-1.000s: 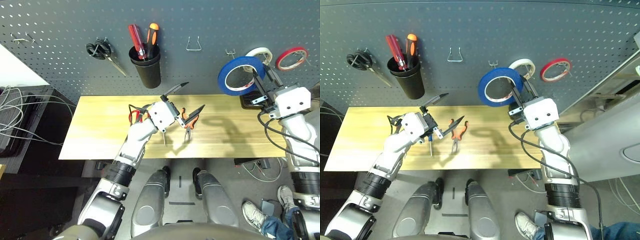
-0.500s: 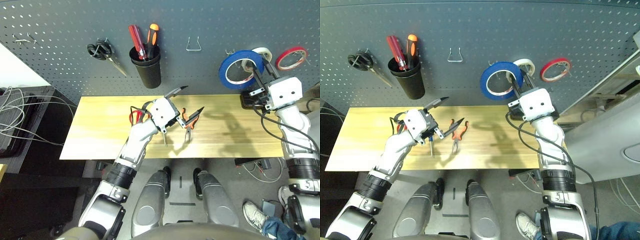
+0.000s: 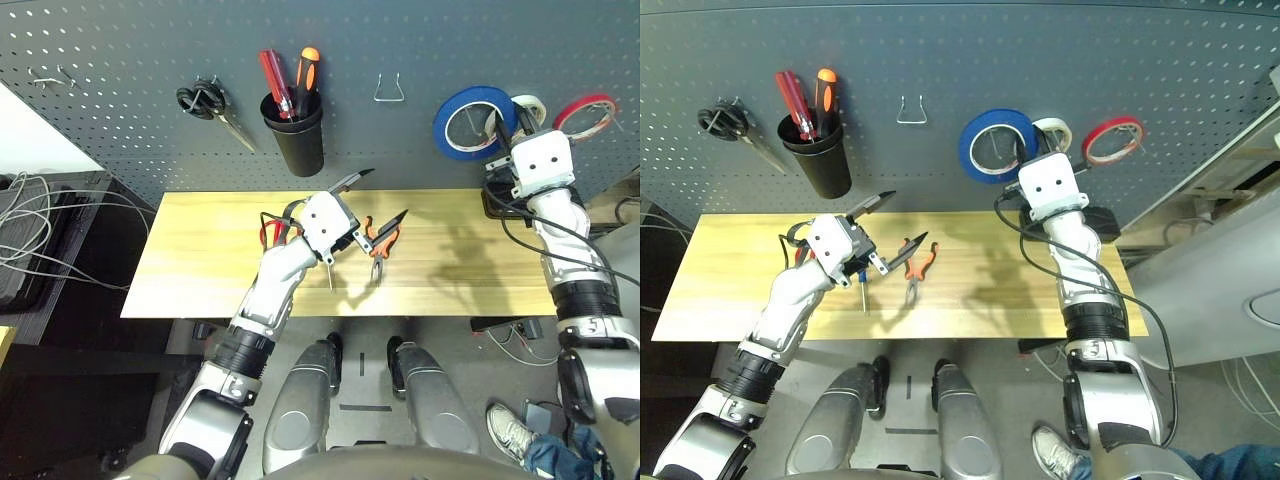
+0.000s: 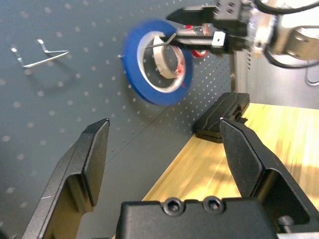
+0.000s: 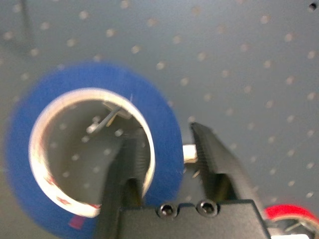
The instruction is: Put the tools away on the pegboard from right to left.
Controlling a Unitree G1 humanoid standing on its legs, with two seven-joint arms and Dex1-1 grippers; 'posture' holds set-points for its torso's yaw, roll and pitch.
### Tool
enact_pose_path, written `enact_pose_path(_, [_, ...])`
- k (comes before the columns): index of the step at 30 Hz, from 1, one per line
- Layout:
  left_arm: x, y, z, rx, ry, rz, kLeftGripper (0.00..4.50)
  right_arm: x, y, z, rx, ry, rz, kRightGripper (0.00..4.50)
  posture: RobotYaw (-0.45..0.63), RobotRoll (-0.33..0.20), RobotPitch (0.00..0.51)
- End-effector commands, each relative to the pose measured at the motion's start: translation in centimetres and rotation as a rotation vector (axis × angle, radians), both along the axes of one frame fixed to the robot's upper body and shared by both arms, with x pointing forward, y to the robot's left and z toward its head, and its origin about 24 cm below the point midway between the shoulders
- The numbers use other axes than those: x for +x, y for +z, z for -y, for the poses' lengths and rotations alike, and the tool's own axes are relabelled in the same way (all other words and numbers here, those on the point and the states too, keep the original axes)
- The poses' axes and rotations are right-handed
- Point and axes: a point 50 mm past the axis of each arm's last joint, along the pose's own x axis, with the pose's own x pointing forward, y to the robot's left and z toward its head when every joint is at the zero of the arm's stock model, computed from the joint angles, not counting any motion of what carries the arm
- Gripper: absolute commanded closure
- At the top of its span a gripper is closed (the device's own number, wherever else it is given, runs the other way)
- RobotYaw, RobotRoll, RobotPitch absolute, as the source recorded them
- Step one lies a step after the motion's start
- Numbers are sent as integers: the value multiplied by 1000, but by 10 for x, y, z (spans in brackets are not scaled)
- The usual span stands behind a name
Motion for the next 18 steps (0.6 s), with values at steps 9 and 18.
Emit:
enact_pose_path(9, [-3, -15, -3, 76, 9, -55, 0, -34, -48, 5, 51, 33, -229, 50, 36, 0, 240])
enact_pose_path(18, [5, -42, -1, 213, 33, -234, 0, -27, -96, -20, 129, 116, -643, 50, 53, 0, 250])
